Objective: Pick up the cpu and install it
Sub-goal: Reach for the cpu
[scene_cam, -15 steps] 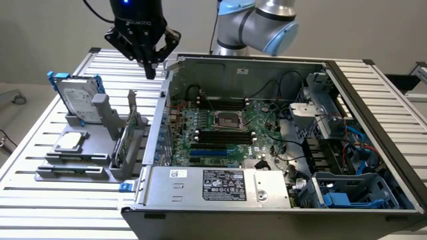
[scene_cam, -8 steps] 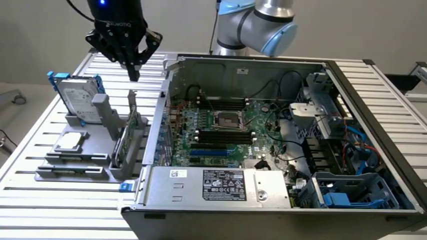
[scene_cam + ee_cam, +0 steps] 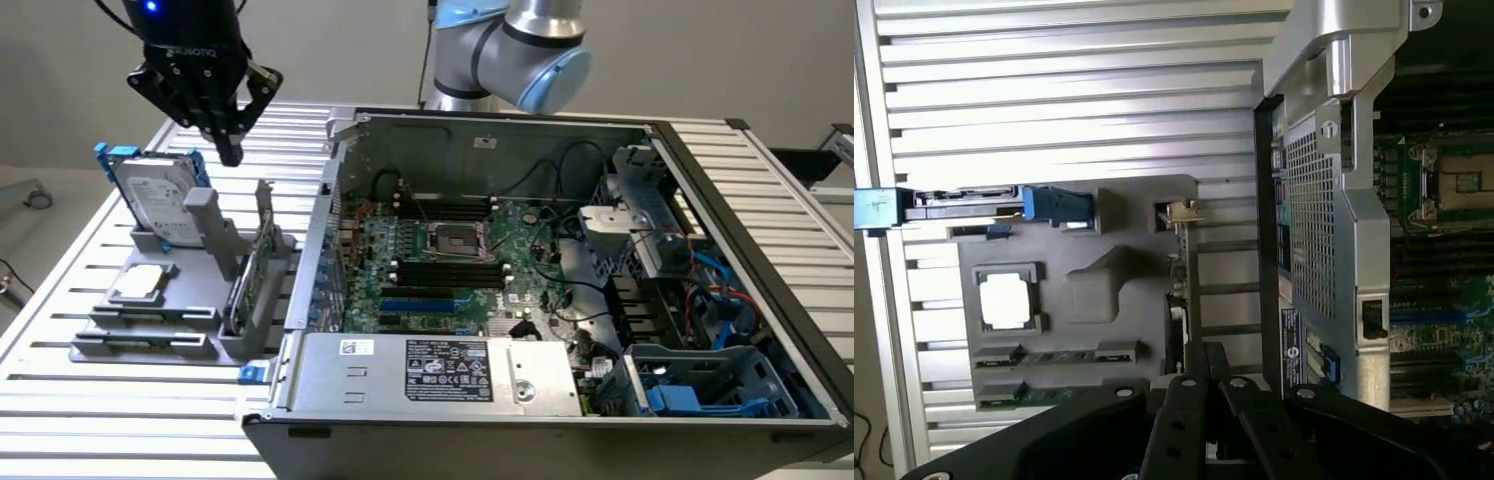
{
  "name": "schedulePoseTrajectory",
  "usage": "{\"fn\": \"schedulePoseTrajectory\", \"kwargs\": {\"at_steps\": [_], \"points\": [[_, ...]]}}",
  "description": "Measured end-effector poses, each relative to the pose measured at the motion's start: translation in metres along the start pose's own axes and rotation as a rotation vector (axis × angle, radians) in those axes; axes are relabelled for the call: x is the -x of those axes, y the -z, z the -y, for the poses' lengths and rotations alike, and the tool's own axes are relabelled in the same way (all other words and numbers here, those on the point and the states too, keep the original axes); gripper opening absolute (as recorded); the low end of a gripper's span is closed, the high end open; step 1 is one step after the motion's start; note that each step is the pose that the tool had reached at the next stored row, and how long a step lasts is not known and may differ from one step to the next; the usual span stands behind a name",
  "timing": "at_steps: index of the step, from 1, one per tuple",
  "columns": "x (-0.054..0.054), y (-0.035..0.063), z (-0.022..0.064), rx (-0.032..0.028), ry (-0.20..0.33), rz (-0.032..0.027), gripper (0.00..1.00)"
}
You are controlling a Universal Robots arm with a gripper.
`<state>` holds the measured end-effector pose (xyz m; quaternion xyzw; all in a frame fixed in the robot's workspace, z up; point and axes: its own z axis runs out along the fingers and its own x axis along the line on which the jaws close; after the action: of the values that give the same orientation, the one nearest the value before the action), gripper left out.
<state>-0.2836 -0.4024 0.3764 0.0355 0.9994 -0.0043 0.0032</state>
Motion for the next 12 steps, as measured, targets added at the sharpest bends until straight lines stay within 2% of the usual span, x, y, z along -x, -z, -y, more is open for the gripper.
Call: {"fn": "schedulePoseTrajectory", "kwargs": {"at_steps": [6,12], "points": [[-0.027,-0.0035,0.0019,-0.01,0.0,0.0007,0.11],[-0.054,-0.01,0.0028,-0.0134,0.0,0.0009,0.11]]}}
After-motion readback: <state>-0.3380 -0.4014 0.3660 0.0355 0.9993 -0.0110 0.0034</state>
